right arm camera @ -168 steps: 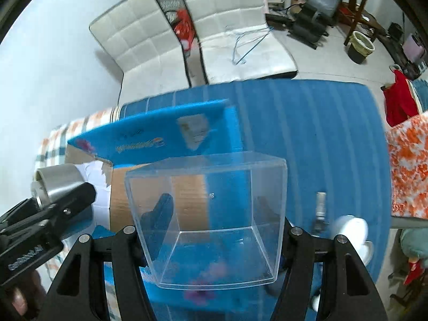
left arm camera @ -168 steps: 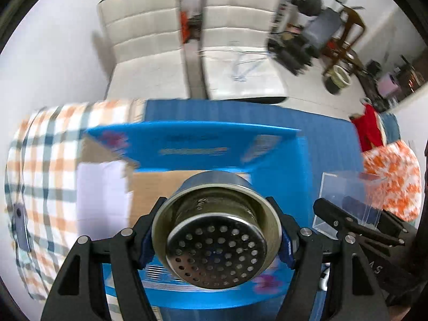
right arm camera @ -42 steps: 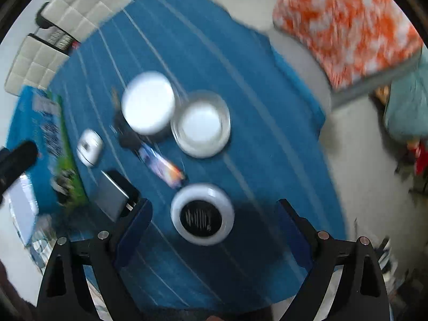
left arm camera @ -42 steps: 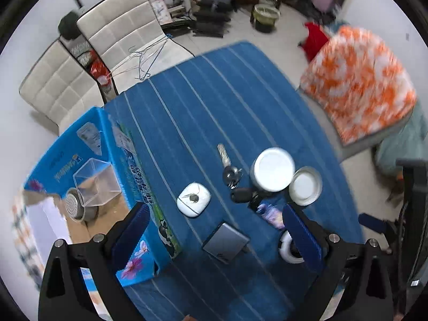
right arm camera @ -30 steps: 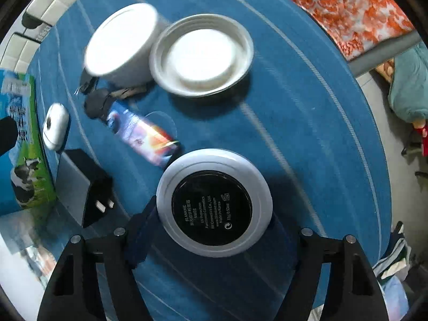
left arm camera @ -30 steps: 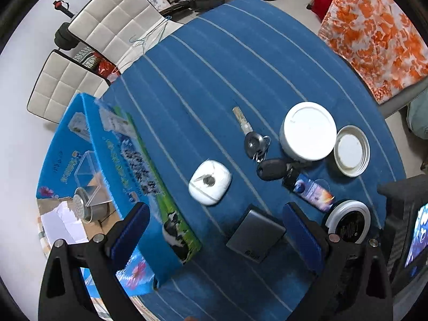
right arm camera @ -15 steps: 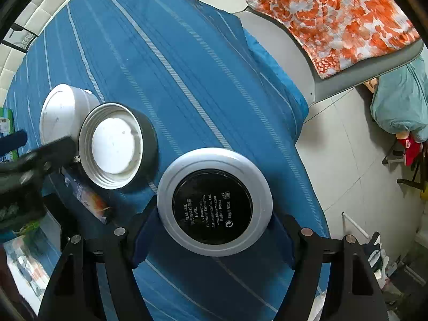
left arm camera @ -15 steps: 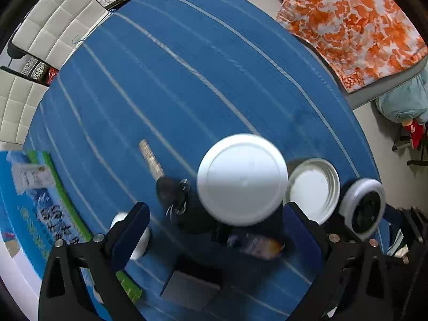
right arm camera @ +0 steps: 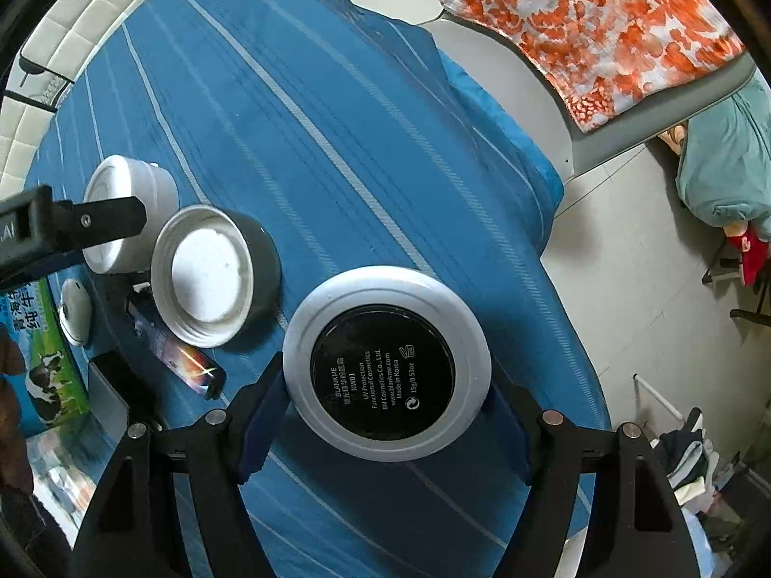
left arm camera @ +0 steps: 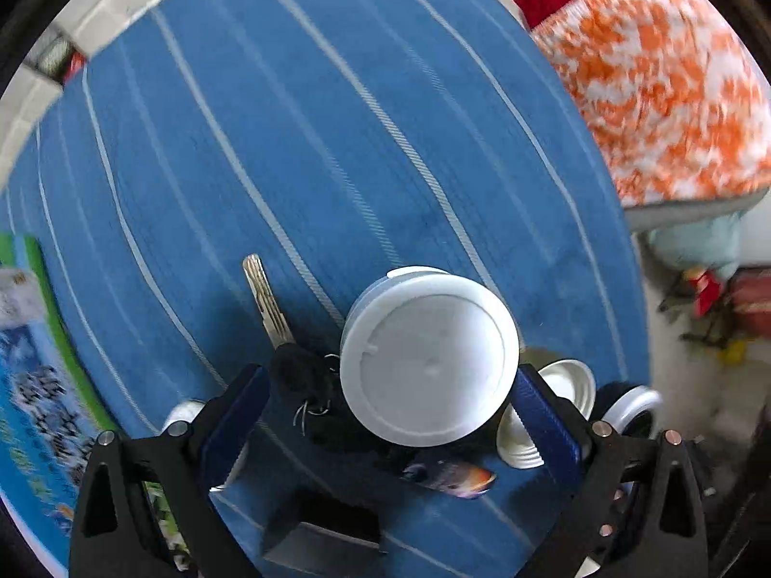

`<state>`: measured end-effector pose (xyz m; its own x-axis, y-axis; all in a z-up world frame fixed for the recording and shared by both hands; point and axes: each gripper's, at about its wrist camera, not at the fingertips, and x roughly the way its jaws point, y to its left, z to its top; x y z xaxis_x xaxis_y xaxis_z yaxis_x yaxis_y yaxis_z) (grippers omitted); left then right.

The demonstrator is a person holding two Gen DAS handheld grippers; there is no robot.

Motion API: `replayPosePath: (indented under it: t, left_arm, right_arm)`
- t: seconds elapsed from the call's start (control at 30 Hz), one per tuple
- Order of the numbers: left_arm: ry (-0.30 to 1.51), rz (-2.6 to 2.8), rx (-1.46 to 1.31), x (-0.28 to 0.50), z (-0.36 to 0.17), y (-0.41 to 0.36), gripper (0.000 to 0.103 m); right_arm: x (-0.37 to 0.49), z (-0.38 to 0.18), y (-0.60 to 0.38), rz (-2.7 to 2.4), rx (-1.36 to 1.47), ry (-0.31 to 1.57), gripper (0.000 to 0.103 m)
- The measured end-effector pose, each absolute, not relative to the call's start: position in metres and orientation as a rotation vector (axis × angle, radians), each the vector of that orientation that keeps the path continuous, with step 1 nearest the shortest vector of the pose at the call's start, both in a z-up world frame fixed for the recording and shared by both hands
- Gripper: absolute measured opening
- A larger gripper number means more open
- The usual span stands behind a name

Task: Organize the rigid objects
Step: 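Grasp the white container with the left tool while the right tool grasps the black-topped jar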

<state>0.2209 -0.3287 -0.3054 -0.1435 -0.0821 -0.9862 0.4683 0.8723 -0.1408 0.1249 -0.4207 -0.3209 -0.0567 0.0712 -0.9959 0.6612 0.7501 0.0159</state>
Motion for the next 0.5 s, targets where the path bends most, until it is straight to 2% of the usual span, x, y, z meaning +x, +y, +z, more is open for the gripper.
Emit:
replayPosePath:
  t: [0.2, 0.27, 0.5]
  left_arm:
    - [1.623, -0.452, 0.345, 0.222, -0.308, -0.336, 0.102]
    - [1.604, -0.450, 0.379, 0.222, -0.311, -0.342, 0.093]
    - [1.513, -0.439, 0.588, 0.207, -0.318, -0.362, 0.081]
  right_arm:
    - [0.130, -0.328, -0.422, -0.551, 0.615, 1.583, 0.078]
    - [0.133, -0.331, -0.420, -0.566, 0.620, 1.588, 0.077]
    - [0.138, -0.338, -0.418, -0.603, 0.618, 1.597, 0.078]
